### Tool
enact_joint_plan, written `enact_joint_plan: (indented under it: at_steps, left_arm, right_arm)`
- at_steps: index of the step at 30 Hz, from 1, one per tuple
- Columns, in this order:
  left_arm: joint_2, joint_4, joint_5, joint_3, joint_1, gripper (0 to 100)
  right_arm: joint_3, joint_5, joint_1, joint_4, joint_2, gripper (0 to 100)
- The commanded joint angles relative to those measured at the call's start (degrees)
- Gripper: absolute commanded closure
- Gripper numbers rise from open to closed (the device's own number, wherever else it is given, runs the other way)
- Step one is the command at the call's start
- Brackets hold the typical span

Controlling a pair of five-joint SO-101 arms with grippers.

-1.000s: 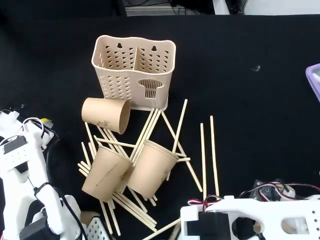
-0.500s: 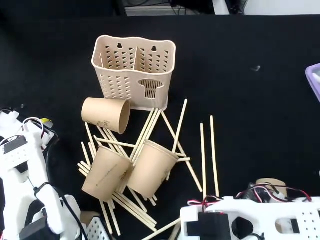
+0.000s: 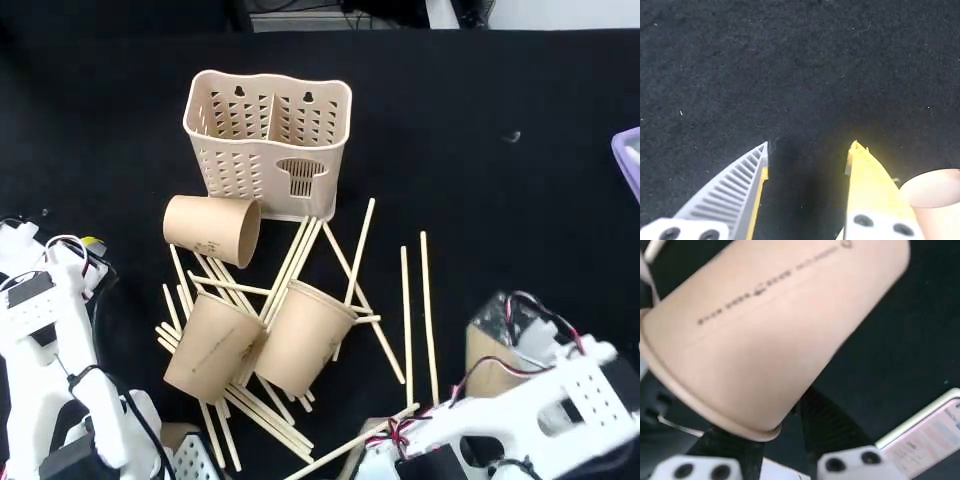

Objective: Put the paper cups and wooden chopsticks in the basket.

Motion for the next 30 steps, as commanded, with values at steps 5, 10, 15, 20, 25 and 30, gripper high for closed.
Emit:
enact_joint_plan:
  at_steps: [5, 10, 15, 20, 25, 30]
  left_arm:
    - [-0.88, -0.88, 0.53, -2.42, -0.04, 74]
    - [-0.88, -0.88, 0.53, -2.42, -0.04, 74]
    - [-0.88, -0.88, 0.53, -2.42, -0.04, 74]
    - [-0.88, -0.88, 0.53, -2.42, -0.04, 74]
    - [-0.88, -0.88, 0.44, -2.42, -0.04, 74]
    - [-0.88, -0.88, 0.44, -2.33, -0.04, 74]
  right_arm:
    - [-11.65, -11.25, -6.24, 9.67, -1.45, 98.8]
    - [-20.44, -24.18, -12.75, 15.03, -1.45, 98.8]
    - [-27.74, -38.33, -19.78, 15.12, -1.36, 98.8]
    - [-28.7, -50.29, -29.63, 13.8, -1.01, 98.8]
    - [-27.3, -62.15, -37.54, 7.56, -0.92, 98.8]
    - [-20.88, -67.43, -39.21, 2.11, -0.92, 98.8]
